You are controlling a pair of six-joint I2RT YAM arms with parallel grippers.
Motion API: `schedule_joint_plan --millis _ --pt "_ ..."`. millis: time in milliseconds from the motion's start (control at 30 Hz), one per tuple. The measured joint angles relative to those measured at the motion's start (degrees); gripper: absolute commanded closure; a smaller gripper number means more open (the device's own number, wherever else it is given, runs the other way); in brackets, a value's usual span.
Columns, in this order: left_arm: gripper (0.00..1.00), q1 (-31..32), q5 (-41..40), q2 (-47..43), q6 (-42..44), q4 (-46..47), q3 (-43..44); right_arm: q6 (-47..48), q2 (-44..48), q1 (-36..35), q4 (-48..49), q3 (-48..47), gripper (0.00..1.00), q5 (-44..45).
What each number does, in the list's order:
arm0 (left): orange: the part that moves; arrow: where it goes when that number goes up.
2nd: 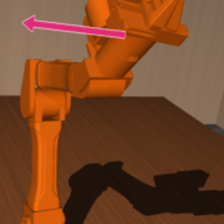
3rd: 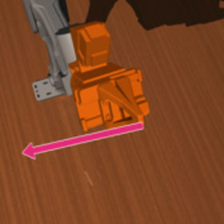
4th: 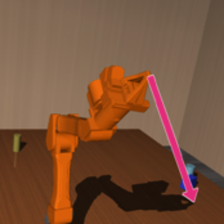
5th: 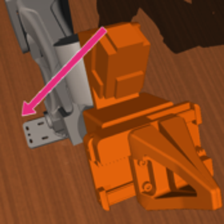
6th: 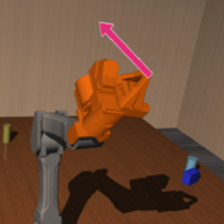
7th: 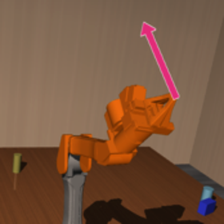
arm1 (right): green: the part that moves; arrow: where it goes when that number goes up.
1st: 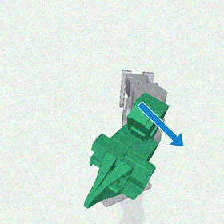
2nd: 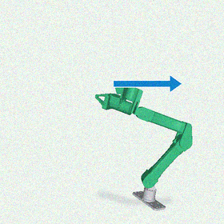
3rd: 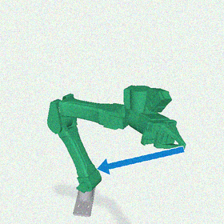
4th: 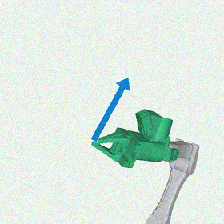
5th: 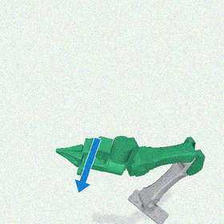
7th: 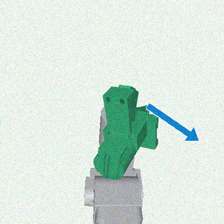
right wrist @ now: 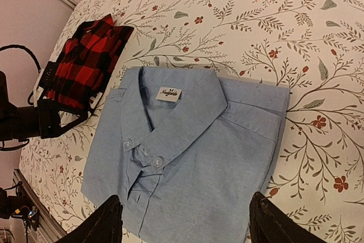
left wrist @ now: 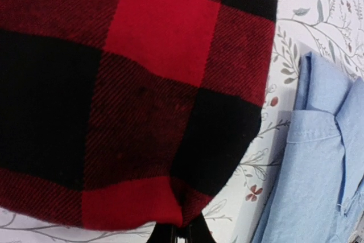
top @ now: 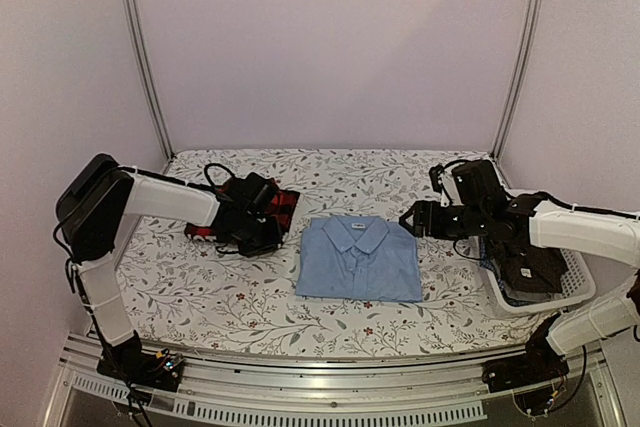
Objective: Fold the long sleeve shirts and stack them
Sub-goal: Smooth out the square-folded shirt at the center of the board, then pick up the square-folded shirt from the center of the board.
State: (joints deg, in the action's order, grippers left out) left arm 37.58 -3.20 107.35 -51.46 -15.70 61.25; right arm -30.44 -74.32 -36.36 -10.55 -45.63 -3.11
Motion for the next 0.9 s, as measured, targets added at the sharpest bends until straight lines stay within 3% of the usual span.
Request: schedule_joint_plan --millis 267,900 --pt "0.8 2.2 1.4 1.4 -1.5 -0.3 3.6 0.0 -0.9 0.0 1.0 0.4 0.25 -1.0" --pt "0.59 7.0 9.3 -3.5 4.4 -1.3 4.6 -0.7 -7.8 0.0 -0.6 0.7 0.27 -0.1"
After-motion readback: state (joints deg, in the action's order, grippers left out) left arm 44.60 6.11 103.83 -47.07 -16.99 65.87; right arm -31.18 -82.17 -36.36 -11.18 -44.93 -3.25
